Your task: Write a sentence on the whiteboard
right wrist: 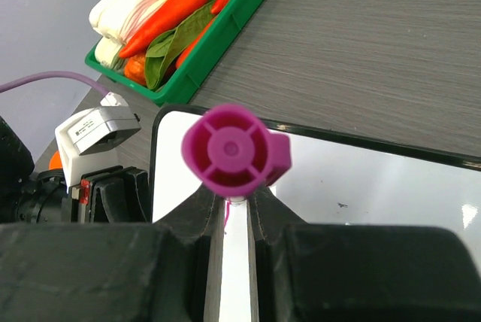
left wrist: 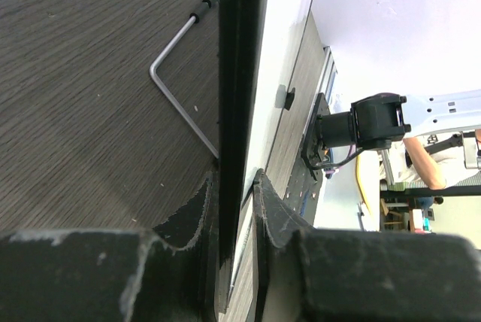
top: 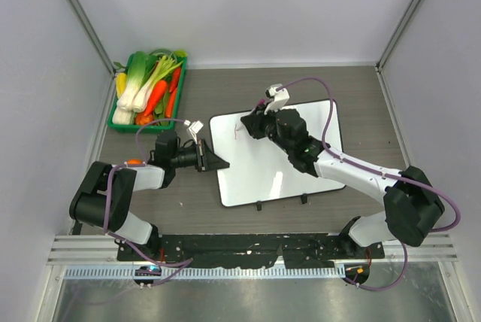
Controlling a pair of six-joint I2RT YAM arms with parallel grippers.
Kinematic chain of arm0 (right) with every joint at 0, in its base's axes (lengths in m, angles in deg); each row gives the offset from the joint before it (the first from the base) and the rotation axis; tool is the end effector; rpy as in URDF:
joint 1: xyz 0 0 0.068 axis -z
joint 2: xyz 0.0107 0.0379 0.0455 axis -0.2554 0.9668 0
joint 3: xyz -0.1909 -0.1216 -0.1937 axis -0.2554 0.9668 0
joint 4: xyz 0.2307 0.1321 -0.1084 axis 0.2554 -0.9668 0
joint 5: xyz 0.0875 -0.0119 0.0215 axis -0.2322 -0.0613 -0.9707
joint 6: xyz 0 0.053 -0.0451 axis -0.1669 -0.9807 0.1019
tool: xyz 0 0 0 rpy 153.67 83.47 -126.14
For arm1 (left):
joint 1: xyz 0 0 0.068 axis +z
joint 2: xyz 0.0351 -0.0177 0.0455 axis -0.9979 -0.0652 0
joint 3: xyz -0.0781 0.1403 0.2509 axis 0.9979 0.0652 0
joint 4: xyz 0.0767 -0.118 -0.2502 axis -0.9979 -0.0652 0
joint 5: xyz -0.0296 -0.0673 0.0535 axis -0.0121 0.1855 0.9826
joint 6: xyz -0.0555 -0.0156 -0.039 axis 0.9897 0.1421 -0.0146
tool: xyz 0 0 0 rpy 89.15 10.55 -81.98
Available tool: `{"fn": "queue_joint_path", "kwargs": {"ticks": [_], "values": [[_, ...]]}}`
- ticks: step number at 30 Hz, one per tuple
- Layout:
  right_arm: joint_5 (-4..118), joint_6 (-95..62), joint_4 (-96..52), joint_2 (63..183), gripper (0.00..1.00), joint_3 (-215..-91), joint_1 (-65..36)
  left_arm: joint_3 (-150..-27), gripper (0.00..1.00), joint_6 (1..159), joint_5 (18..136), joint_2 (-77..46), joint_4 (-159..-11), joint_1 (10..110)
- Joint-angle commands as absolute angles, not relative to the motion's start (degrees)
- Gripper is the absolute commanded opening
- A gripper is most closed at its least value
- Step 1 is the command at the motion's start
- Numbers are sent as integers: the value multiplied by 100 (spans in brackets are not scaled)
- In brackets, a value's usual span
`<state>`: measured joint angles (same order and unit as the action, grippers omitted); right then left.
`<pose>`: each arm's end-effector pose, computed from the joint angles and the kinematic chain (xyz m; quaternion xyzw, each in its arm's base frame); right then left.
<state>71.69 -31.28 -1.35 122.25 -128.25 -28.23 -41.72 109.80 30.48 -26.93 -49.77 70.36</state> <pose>0.2724 0.2452 0.2973 -0.1039 0.7543 0.3073 0.5707 0.2603 -0.1223 0.1485 0.0826 0.7817 -0.5704 0.2382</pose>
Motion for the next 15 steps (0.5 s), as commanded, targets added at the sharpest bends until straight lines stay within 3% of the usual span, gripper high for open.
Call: {"fn": "queue_joint_path", "kwargs": {"ticks": [1,15], "values": [[7000,-3178,-77,12297,1,-12875,-2827,-4155,0,10357,3996,-2898,-5712,6913],[7210,-3161,-165,12218,1,-12726,-2827,-4164,0,10348,3996,-2907,-5738,6913]]}}
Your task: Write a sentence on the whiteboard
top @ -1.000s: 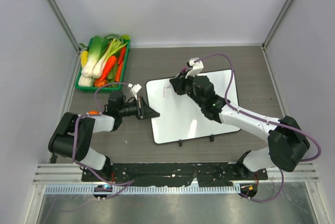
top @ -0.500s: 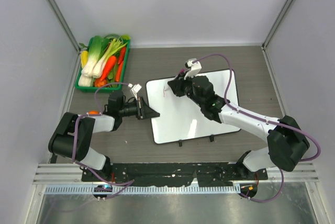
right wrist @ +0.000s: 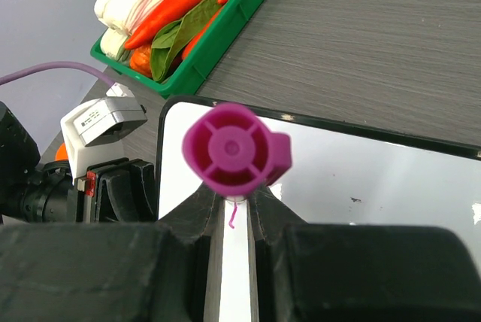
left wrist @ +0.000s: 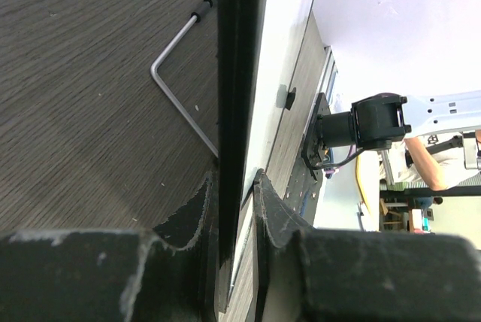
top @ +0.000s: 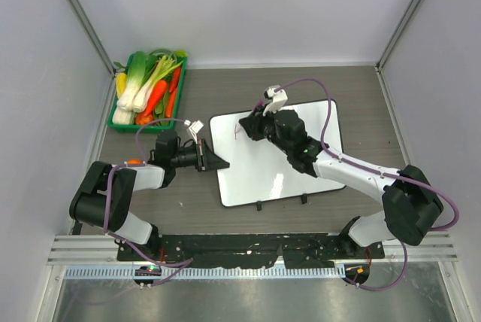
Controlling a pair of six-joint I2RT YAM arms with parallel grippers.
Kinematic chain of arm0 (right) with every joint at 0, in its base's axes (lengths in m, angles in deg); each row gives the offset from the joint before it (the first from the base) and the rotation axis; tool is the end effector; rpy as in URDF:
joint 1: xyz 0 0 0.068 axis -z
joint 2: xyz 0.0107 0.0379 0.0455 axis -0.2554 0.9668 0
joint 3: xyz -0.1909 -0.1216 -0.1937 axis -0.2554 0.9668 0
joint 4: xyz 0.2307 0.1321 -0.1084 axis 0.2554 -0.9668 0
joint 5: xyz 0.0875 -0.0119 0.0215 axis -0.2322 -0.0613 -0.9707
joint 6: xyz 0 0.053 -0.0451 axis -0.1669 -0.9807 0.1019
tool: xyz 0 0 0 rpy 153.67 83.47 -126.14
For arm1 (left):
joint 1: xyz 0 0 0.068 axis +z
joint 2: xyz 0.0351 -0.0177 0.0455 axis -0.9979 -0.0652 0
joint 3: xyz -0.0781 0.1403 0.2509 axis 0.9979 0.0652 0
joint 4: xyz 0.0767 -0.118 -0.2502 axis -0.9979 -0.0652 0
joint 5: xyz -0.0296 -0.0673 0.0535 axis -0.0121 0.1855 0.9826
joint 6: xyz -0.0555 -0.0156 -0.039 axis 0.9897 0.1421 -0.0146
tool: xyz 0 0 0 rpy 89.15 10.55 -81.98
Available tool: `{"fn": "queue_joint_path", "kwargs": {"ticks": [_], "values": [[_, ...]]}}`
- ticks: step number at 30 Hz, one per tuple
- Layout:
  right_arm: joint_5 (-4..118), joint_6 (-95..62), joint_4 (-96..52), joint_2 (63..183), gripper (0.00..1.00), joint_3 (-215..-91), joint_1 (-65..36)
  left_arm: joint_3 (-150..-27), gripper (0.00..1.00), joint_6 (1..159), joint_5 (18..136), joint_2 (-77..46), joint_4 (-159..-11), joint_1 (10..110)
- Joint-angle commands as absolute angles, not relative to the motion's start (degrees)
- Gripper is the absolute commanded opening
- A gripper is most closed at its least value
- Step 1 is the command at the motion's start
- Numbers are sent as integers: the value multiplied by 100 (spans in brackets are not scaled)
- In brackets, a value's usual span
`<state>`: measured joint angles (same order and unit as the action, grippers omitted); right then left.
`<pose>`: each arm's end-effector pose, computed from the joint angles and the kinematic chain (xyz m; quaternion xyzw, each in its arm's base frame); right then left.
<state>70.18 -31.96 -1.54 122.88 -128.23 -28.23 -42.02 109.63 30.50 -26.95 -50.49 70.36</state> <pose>0.2729 0.2477 0.2929 -0.1090 0.7585 0.3162 0.5593 0.2611 -0.1225 0.1486 0.0818 0.7831 -0.5695 0.2362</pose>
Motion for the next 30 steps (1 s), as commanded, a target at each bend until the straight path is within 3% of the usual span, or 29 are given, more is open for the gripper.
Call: {"fn": "queue_joint_path", "kwargs": {"ticks": [1,30], "values": [[7219,-3143,-173,12174,1,-12691,-2827,-4164,0,10348,4004,-2907,-5738,6913],[7272,-3073,2,11488,1,-12681,-2818,-4173,0,10322,4022,-2898,-5782,6886]]}}
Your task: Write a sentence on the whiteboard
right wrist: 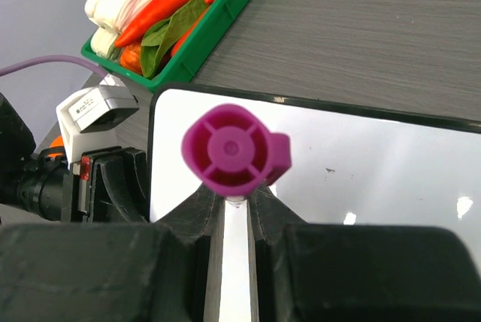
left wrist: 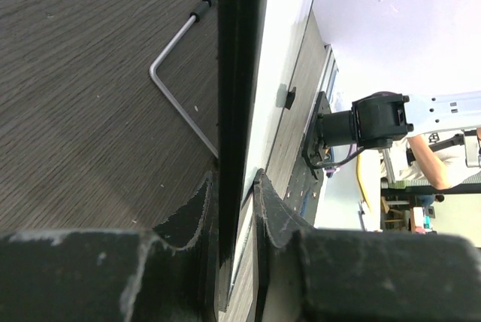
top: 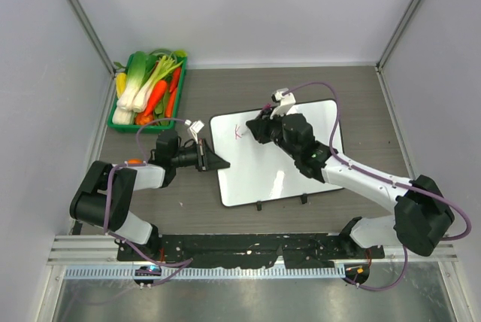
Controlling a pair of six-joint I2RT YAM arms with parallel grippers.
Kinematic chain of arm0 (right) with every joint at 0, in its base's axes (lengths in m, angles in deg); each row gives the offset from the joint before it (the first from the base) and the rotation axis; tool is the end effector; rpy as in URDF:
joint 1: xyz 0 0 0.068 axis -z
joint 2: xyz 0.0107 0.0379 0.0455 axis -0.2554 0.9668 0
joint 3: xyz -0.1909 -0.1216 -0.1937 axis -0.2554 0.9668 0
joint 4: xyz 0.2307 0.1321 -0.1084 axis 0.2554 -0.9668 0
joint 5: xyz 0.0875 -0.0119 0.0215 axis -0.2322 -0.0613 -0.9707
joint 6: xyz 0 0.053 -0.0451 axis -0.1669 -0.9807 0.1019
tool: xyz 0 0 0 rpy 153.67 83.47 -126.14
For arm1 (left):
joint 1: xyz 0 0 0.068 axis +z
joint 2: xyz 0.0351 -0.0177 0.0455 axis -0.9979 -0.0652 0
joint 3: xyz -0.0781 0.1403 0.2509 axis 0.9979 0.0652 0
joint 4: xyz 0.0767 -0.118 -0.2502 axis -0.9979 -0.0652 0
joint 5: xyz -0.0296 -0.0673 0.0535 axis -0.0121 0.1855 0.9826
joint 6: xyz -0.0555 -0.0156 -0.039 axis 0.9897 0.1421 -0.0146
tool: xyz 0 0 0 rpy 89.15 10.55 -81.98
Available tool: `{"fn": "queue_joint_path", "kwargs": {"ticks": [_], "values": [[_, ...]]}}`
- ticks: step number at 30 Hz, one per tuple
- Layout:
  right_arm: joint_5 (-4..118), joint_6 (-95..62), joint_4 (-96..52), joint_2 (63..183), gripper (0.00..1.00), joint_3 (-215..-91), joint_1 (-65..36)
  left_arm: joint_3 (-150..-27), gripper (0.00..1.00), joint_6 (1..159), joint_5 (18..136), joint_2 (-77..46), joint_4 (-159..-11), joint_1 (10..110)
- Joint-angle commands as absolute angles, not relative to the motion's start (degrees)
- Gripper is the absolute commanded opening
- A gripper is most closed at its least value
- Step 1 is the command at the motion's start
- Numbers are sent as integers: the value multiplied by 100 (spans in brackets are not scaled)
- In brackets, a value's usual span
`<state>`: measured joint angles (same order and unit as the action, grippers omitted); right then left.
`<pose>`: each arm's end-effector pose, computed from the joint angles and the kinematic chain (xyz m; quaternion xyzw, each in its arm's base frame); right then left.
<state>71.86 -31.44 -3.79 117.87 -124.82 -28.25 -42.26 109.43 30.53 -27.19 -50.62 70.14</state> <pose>0.2571 0.2309 0.2938 -0.1042 0.7627 0.3015 0.5627 0.2617 -0.1238 0.1484 0.0840 0.7833 -0.5692 0.2354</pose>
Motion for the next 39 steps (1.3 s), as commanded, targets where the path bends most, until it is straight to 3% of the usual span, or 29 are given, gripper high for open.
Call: {"fn": "queue_joint_path", "kwargs": {"ticks": [1,39], "values": [[7281,-3055,11,11532,1,-12699,-2818,-4173,0,10322,4031,-2889,-5782,6895],[7852,-2906,-314,11848,1,-12550,-2801,-4182,0,10304,4040,-2889,-5809,6877]]}}
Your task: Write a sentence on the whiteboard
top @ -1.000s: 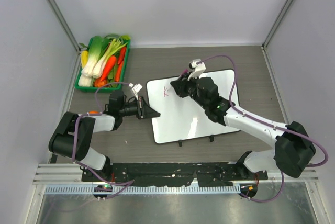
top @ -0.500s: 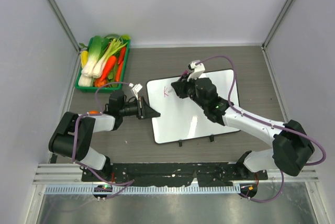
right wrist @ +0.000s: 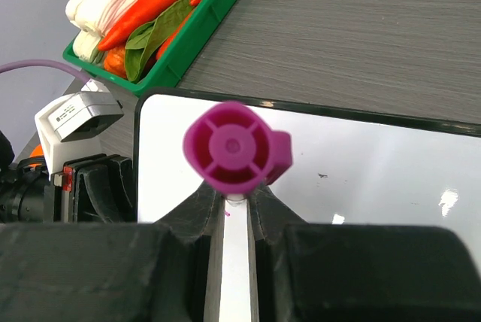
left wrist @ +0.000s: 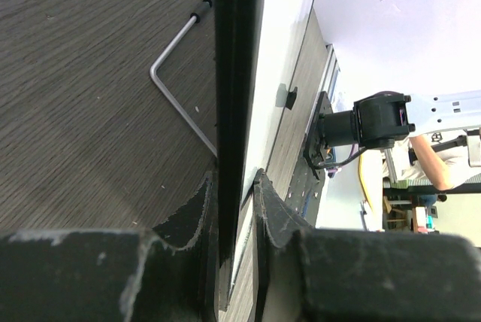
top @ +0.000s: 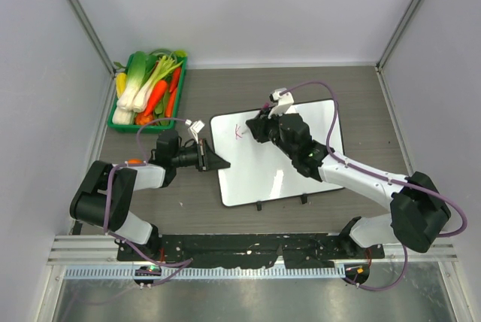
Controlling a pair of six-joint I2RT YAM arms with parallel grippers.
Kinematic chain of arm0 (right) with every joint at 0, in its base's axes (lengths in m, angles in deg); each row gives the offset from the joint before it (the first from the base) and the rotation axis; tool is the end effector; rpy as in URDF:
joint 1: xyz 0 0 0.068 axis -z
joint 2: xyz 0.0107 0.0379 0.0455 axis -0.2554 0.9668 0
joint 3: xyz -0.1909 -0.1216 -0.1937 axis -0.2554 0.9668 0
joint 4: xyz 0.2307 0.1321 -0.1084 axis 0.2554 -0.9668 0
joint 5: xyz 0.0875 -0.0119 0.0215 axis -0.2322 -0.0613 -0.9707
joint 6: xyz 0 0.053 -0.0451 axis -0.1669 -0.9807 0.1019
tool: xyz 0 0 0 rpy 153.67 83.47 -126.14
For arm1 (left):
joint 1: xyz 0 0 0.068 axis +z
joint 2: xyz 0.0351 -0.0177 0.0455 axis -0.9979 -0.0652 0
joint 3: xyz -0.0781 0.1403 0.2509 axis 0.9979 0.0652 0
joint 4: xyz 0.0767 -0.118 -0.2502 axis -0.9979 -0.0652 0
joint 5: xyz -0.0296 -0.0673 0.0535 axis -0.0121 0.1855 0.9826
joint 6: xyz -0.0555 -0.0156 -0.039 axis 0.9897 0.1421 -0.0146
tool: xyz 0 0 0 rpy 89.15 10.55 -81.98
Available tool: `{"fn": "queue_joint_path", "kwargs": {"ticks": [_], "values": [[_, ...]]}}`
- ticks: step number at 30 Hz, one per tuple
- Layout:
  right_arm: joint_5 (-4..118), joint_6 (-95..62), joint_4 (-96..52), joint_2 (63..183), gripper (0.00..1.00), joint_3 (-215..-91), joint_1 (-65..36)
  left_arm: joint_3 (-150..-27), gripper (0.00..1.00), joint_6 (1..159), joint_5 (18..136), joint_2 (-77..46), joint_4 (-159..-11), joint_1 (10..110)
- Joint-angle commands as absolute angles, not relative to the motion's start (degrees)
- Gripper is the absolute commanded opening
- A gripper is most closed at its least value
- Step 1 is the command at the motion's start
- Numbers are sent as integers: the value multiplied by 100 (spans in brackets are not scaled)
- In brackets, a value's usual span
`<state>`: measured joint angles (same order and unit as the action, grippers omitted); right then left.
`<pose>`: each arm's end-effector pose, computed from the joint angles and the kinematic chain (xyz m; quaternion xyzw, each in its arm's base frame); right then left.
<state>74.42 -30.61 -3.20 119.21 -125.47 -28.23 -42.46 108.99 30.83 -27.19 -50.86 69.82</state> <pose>0.2627 0.2325 0.2920 -0.0955 0.7640 0.2818 0.5726 0.2619 -0.1254 0.1489 0.0876 0.7836 -0.5675 0.2372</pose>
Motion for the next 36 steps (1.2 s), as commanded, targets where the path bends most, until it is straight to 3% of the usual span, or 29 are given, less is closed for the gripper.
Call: {"fn": "queue_joint_path", "kwargs": {"ticks": [1,19,36], "values": [[7913,-2880,-331,11848,1,-12585,-2810,-4182,0,10304,4031,-2889,-5809,6886],[8195,-2844,-376,11848,1,-12787,-2748,-4190,0,10313,4031,-2907,-5818,6877],[7457,-3037,-402,12033,1,-12743,-2757,-4190,0,10313,4031,-2898,-5818,6877]]}}
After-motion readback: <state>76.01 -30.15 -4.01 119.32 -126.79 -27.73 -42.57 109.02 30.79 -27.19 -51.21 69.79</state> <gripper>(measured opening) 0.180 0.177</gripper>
